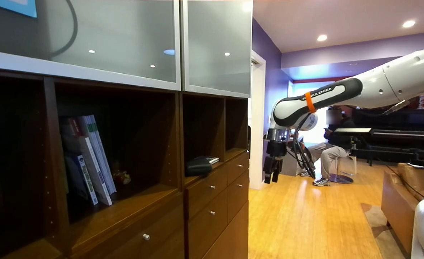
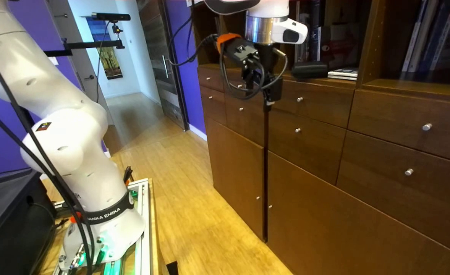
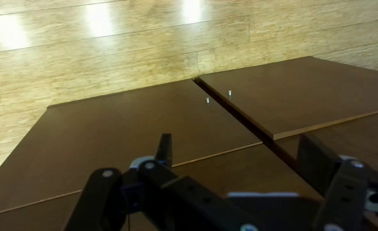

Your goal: Push the open drawer in fully

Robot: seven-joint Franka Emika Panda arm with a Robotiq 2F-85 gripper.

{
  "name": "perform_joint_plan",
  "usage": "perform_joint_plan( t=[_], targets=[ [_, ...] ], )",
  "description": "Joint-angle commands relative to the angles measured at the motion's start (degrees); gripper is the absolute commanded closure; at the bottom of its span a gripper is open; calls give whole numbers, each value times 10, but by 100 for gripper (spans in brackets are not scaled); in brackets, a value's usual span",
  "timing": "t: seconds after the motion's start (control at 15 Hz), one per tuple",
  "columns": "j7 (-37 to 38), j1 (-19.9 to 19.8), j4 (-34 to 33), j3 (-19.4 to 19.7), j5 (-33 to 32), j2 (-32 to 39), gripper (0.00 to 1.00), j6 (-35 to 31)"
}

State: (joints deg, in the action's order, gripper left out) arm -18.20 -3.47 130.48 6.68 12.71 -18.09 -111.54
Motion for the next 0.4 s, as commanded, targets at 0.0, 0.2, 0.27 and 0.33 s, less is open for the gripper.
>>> perform_joint_plan(
  t=[0.0, 0.2, 0.27, 0.33],
  targets=[
    [1, 8, 6, 4, 0, -8, 0, 1],
    [1, 9, 14, 5, 1, -15, 0, 1],
    [1, 9, 14, 5, 1, -14, 0, 1],
    [1, 9, 14, 5, 2, -14, 0, 1]
  ],
)
